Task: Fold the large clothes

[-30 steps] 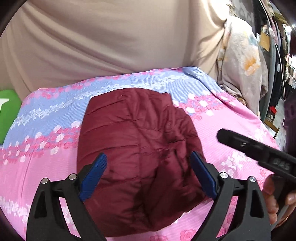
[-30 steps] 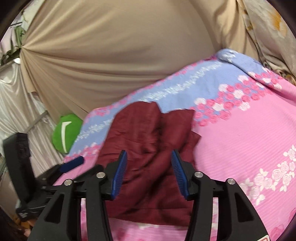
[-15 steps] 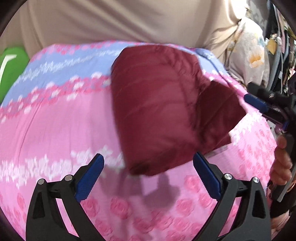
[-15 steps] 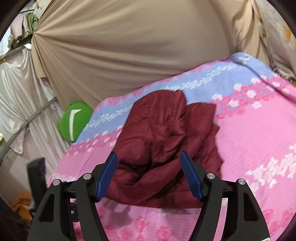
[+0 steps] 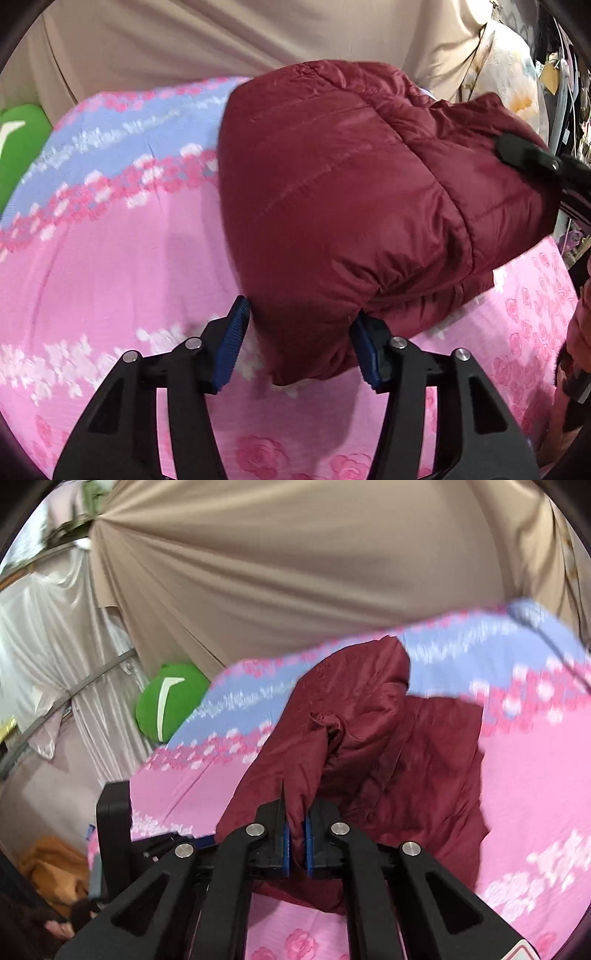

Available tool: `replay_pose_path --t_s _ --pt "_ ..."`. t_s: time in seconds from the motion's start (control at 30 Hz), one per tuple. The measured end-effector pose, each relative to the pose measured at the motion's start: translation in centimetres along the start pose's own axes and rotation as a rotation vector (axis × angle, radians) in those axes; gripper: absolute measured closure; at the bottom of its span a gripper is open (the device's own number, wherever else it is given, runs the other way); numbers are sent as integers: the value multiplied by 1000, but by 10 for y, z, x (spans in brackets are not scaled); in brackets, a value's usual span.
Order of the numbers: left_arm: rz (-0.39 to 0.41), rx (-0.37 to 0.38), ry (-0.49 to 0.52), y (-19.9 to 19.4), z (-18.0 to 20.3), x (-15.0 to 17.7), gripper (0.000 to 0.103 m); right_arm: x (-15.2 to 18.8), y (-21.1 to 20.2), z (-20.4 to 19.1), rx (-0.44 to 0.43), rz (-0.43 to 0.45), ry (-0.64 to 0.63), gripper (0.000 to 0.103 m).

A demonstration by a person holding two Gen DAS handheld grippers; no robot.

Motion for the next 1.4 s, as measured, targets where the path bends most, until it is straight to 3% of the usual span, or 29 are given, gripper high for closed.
replay_pose_path --t_s 0.17,0.23,0.37,0.47,0.6,0.7,0.8,0.87,0.9,0.93,0.97,1.03,1.1,1.17,1.2,1.23,1.27,1.33,1.4 --pt "-91 39 -66 25 -7 18 50 56 59 60 138 -188 129 100" --pt "-98 60 -66 27 -2 23 50 76 70 80 84 -253 259 101" --pt "-87 103 -35 8 4 17 50 79 60 86 70 -255 274 100" --pt "-15 139 -14 -25 10 0 43 76 49 84 91 -240 248 97" --pt "111 121 24 -54 14 -40 30 39 32 74 99 -159 221 81" --pt "147 93 53 -48 21 -68 28 -7 40 75 127 -102 202 45" --pt "140 80 46 -22 25 -92 27 -38 76 81 172 -117 173 40" --pt "122 73 28 -4 26 -101 27 -42 107 88 183 -183 172 47" --pt "109 66 18 8 27 -106 28 -44 125 91 195 -221 174 85" --pt "103 61 9 14 26 -108 28 -49 133 90 191 -240 177 97" --pt "103 65 8 18 28 -109 28 -58 131 89 169 -220 197 97" --pt "86 41 19 34 28 -110 28 -89 104 74 90 -64 169 99" --pt "56 26 21 53 24 -106 26 -101 90 75 94 24 127 99" --pt "22 1 21 74 18 -99 21 -79 123 98 171 -87 136 99" --pt "31 -2 36 76 18 -98 18 -54 152 117 218 -192 156 100" --pt "41 -27 55 78 19 -98 17 -36 170 126 194 -252 191 101" --pt "40 -48 69 79 20 -97 17 -28 174 131 143 -262 246 101" --pt "25 -67 90 82 22 -96 17 -34 163 136 154 -253 263 96" --pt "20 -55 76 76 20 -96 18 -51 131 140 173 -184 246 93"
Point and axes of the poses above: each gripper's, at about its wrist camera, not at the fingertips, and y roughly the way its jaws point, z to its right, x to its underside, the point moved 10 cm from there along y, roughly the way its jaws point, and after that the axes turned 12 degrees about x, right-handed, at the moved point
